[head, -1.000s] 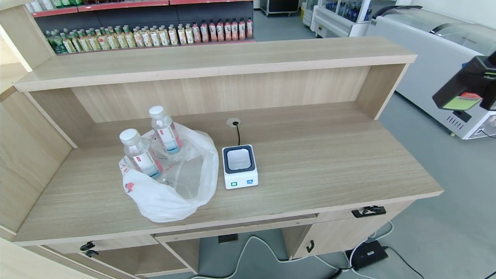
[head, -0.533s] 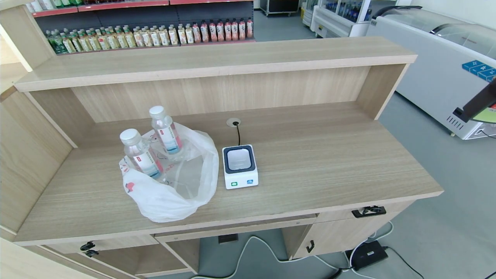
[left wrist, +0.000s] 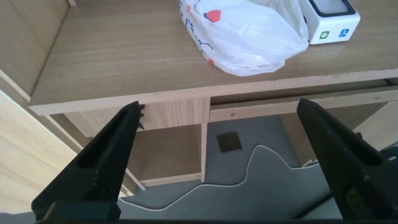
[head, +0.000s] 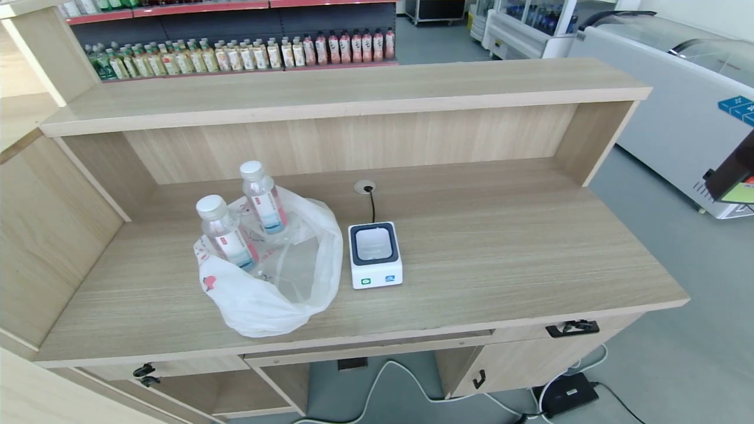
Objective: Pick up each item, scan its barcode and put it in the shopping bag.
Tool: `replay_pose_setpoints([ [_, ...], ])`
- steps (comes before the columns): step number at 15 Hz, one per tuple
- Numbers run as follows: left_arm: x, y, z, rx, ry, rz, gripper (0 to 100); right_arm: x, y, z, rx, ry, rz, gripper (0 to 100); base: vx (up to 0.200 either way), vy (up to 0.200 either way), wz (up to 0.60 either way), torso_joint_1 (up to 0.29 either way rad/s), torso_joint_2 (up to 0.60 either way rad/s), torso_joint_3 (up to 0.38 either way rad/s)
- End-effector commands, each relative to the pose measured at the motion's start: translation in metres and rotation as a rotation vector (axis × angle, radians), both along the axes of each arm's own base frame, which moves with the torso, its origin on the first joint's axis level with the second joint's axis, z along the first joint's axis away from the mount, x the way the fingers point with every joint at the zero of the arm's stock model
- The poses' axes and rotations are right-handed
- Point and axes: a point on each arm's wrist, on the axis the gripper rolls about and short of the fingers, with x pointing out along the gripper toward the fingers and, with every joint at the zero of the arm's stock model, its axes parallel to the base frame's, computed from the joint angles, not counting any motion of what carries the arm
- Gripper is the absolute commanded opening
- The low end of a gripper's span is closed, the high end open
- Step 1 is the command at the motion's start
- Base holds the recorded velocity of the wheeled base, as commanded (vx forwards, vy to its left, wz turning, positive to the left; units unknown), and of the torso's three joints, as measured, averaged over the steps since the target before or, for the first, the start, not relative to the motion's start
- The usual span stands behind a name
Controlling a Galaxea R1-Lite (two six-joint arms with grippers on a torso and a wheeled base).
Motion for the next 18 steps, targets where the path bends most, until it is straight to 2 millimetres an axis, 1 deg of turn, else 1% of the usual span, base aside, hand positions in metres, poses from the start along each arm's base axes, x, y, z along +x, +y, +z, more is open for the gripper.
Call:
replay_pose_setpoints([
  [1,0.0,0.0,0.0,0.0,0.0,0.0,100,-0.003,0.013,0.003,-0.009,0.003,0.062,0,0.0,0.0,0.6,0.002,0.0,0.002],
  [2,0.0,0.0,0.0,0.0,0.0,0.0,100,-0.005,0.02,0.005,-0.02,0.01,0.098,0,0.0,0.0,0.6,0.007,0.0,0.002],
  [4,0.0,0.0,0.0,0.0,0.0,0.0,100,-0.004,0.026,0.005,-0.039,0.02,0.127,0,0.0,0.0,0.6,0.005,0.0,0.007],
  [6,0.0,0.0,0.0,0.0,0.0,0.0,100,0.002,0.031,0.003,-0.083,0.04,0.158,0,0.0,0.0,0.6,0.002,0.0,0.002],
  [7,0.0,0.0,0.0,0.0,0.0,0.0,100,0.006,0.033,-0.001,-0.133,0.061,0.183,0,0.0,0.0,0.6,0.002,0.0,0.007],
  [10,0.0,0.0,0.0,0.0,0.0,0.0,100,0.026,0.033,-0.009,-0.303,0.117,0.253,0,0.0,0.0,0.0,0.0,0.0,0.0],
  [11,0.0,0.0,0.0,0.0,0.0,0.0,100,0.038,0.034,-0.011,-0.353,0.131,0.28,0,0.0,0.0,0.0,0.0,0.0,0.0],
  [13,0.0,0.0,0.0,0.0,0.0,-0.002,100,0.055,0.039,-0.012,-0.492,0.132,0.351,0,0.0,0.0,0.0,0.0,0.0,0.0],
  [15,0.0,0.0,0.0,0.0,0.0,0.0,100,0.065,0.043,-0.01,-0.65,0.079,0.508,0,0.0,0.0,0.0,0.0,0.0,0.0],
  [16,0.0,0.0,0.0,0.0,0.0,0.0,100,0.066,0.046,-0.011,-0.717,0.045,0.587,0,0.0,0.0,0.0,0.0,0.0,0.0],
  [18,0.0,0.0,0.0,0.0,0.0,0.0,100,0.07,0.053,-0.015,-0.851,0.014,0.651,0,0.0,0.0,0.0,0.0,0.0,0.0],
])
